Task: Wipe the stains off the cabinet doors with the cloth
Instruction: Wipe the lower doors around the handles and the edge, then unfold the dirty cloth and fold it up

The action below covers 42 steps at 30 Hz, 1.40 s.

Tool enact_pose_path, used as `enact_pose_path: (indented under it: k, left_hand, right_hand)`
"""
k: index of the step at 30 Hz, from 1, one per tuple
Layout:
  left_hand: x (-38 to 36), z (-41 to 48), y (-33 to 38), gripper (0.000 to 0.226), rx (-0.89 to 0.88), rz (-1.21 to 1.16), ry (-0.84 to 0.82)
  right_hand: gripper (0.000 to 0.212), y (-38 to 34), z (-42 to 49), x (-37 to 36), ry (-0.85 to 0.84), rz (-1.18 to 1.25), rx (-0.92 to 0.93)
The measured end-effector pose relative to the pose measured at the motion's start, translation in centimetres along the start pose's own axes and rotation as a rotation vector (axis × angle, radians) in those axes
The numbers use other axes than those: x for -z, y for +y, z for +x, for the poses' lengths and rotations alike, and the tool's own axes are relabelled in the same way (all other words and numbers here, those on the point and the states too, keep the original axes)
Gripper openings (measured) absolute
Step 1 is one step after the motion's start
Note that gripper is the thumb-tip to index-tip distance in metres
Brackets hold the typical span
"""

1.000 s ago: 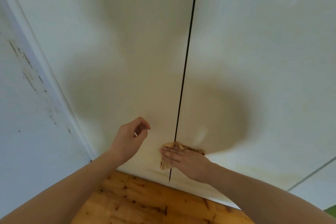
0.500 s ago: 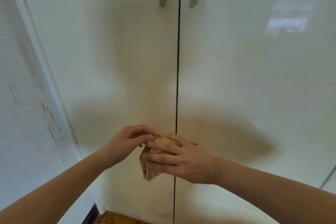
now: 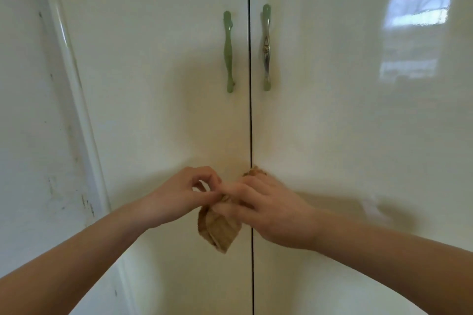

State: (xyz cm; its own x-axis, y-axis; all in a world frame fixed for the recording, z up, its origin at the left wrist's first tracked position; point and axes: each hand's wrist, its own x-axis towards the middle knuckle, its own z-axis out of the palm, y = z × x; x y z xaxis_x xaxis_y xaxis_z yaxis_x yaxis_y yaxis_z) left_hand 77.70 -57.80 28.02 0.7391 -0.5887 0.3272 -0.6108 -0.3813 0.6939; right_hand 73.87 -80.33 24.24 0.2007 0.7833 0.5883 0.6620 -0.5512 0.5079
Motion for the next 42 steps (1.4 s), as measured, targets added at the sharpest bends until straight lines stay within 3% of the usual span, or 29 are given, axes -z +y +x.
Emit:
enact_pose_path:
  k: [4,6,9,13,16,20,23,26,35,42]
  left_hand:
    - [1.0,0.5,1.1,0.030,0.059,-0.135,0.147]
    - [1.2,0.7,1.8,0.037,0.065,-0.119,0.192]
    - [1.6,0.9,2.9,0.030,0.022,0.034,0.261]
    - [2.3,1.2,5.8,0.057,-0.189,0.163,0.154]
    - [3.0,1.8,7.8,0.040,-0.181,0.158,0.099]
    - [3.7,2.1,9.0,0.055,-0.153,0.228,-0.007]
    - [3.6,3.1,9.6,0.048,-0.186,0.371,-0.008]
    - [5.7,4.6,11.7,0.049,-0.185,0.328,-0.062]
    - [22.2,11.9,25.7,0.012,-0.074,0.042,-0.125]
    - [34.9,17.8,37.0,0.028,-0.083,0.280,-0.045]
  right_hand:
    - [0.040,0.9,2.0,1.8,0.048,0.112,-0.389]
    - [0.033,1.0,3.2,3.0,-0.021,0.143,-0.494]
    - [0.023,1.8,5.3,5.6,-0.182,0.229,-0.665]
    - [0.026,3.6,8.1,8.9,-0.288,0.166,-0.687]
    - [0.024,4.3,9.4,11.0,-0.283,0.140,-0.755]
    - [0.024,4.5,9.9,12.5,-0.281,0.257,-0.858]
    - [0.028,5.4,11.3,14.2,-0.265,0.332,-0.927]
    - [0.030,6.8,14.6,17.2,-0.399,0.327,-0.929]
    - [0.016,19.5,26.5,31.0,-0.502,0.270,-0.935]
    - [0.030,28.0,34.0,42.9,-0.545,0.160,-0.985]
